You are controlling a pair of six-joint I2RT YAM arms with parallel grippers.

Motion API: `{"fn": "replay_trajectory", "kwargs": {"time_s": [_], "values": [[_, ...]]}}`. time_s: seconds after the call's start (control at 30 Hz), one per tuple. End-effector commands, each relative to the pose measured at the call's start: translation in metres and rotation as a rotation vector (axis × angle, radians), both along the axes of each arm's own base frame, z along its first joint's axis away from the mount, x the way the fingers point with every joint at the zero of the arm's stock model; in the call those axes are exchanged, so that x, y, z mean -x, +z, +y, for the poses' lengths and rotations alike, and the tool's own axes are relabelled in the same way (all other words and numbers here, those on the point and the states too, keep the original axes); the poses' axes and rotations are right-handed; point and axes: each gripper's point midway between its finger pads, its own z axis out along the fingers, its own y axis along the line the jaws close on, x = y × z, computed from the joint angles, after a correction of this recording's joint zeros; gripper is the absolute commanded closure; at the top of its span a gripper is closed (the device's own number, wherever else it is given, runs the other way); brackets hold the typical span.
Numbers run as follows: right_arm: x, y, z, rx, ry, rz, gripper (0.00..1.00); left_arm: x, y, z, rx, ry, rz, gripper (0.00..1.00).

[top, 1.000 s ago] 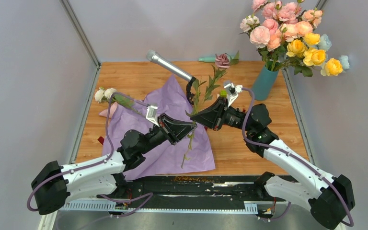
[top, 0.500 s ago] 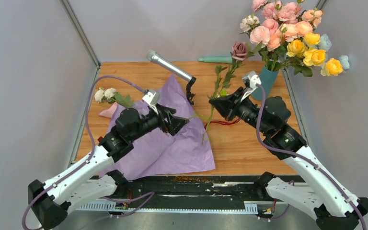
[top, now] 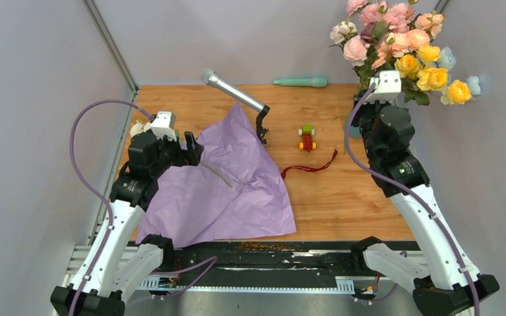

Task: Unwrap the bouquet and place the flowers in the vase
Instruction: Pick up the fake flower from the wrapping paper, then insert the fake flower into the vase.

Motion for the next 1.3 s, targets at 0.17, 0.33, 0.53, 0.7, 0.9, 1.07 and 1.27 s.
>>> {"fn": "replay_trajectory", "kwargs": {"time_s": [0.17, 0.33, 0.53, 0.7, 0.9, 1.07, 1.27], "values": [[-0.041, 0.070, -0.060, 0.037, -0.196, -0.378, 1.00, 0.005, -0.007, 0.049, -0.169, 0.189, -0.028, 0.00], [-0.052, 0.076, -0.082, 0.015, -0.259, -0.432, 1.00, 0.005, -0.009, 0.049, -0.175, 0.187, -0.020, 0.00], [-0.063, 0.081, -0.109, -0.045, -0.291, -0.498, 1.00, 0.006, -0.011, 0.049, -0.181, 0.187, -0.016, 0.00], [-0.069, 0.089, -0.113, -0.047, -0.268, -0.542, 1.00, 0.007, -0.011, 0.049, -0.181, 0.185, -0.015, 0.00], [-0.077, 0.092, -0.116, -0.024, -0.237, -0.554, 1.00, 0.006, -0.013, 0.048, -0.179, 0.177, -0.012, 0.00], [-0.081, 0.092, -0.115, -0.029, -0.214, -0.571, 1.00, 0.006, -0.014, 0.047, -0.178, 0.174, -0.009, 0.00], [-0.087, 0.084, -0.112, -0.031, -0.181, -0.564, 1.00, 0.006, -0.015, 0.044, -0.171, 0.161, -0.004, 0.00]]}}
